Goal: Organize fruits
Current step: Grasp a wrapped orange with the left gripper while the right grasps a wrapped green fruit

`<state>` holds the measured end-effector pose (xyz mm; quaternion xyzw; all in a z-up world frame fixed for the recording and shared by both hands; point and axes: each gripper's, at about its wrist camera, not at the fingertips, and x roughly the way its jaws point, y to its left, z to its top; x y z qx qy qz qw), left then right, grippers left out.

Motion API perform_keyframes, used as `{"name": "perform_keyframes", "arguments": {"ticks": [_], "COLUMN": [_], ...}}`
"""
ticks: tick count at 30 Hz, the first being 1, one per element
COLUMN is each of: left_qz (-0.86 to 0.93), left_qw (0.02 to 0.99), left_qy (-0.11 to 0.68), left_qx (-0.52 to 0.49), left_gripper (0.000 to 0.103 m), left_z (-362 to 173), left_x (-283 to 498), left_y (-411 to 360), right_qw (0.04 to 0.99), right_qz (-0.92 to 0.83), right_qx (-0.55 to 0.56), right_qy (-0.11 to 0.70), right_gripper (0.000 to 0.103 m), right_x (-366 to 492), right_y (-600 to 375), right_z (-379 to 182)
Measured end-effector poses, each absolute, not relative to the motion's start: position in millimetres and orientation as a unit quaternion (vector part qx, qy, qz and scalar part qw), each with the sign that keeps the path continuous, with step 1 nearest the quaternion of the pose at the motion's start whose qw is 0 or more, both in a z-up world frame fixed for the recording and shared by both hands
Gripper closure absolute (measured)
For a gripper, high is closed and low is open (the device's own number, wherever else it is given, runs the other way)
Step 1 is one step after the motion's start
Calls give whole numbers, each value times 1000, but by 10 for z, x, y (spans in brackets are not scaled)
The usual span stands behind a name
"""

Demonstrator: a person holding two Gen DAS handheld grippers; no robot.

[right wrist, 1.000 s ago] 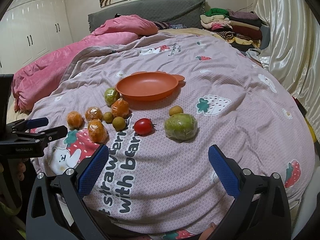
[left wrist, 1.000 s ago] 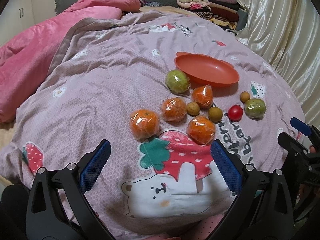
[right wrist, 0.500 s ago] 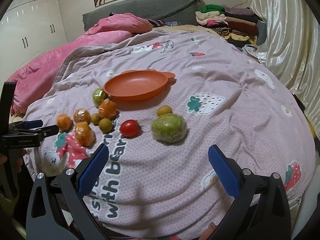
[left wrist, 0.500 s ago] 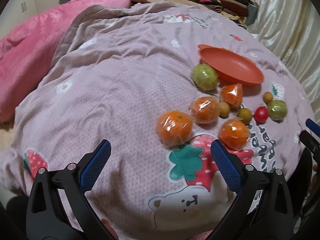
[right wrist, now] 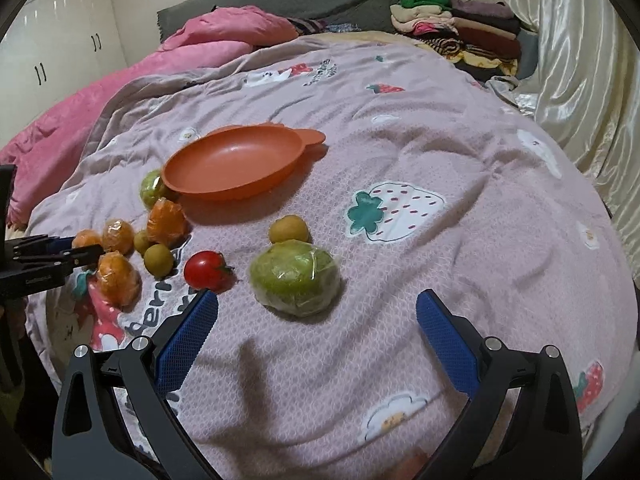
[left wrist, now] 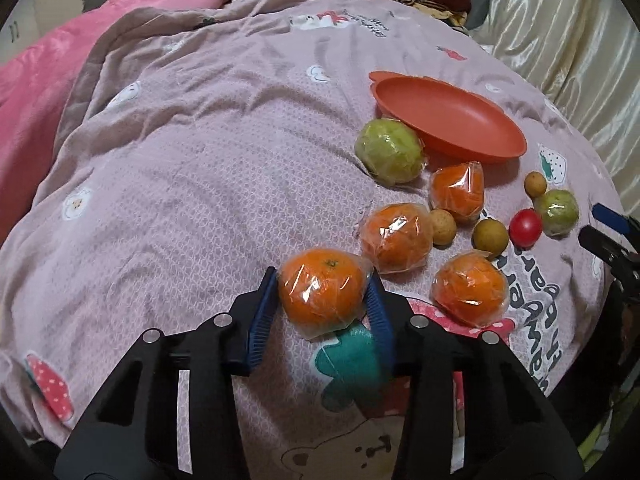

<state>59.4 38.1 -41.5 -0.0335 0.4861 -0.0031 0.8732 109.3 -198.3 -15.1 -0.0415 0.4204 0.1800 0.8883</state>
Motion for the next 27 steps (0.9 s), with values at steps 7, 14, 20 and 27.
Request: {"name": "perform_keyframes", "arguments": {"ticks": [7,14,20,27], "left_qz": [-21,-37,-49,-62], "left_qw": [870,870,873,879], "left_qy": [489,486,478,465], "left_qx": [-53,-74,-88,-88], "left_gripper": [69,69,69,69], "left_z": [-405,-334,-226,-64], "left_x": [627,642,681,792], "left_y": [460,501,525,525], "right_qw": [877,870,869,870], "right_qz": [203,213,222,236], "right_qx": [-50,-45,-27,-14], "right_qy": [432,443,442,432], "right_gripper": [27,49,49,49], "right_x": [1229,1315,1322,1265], "right_y": [-1841,-1793,-1862,-1880], "right_z": [-242,-330,-278,-100]}}
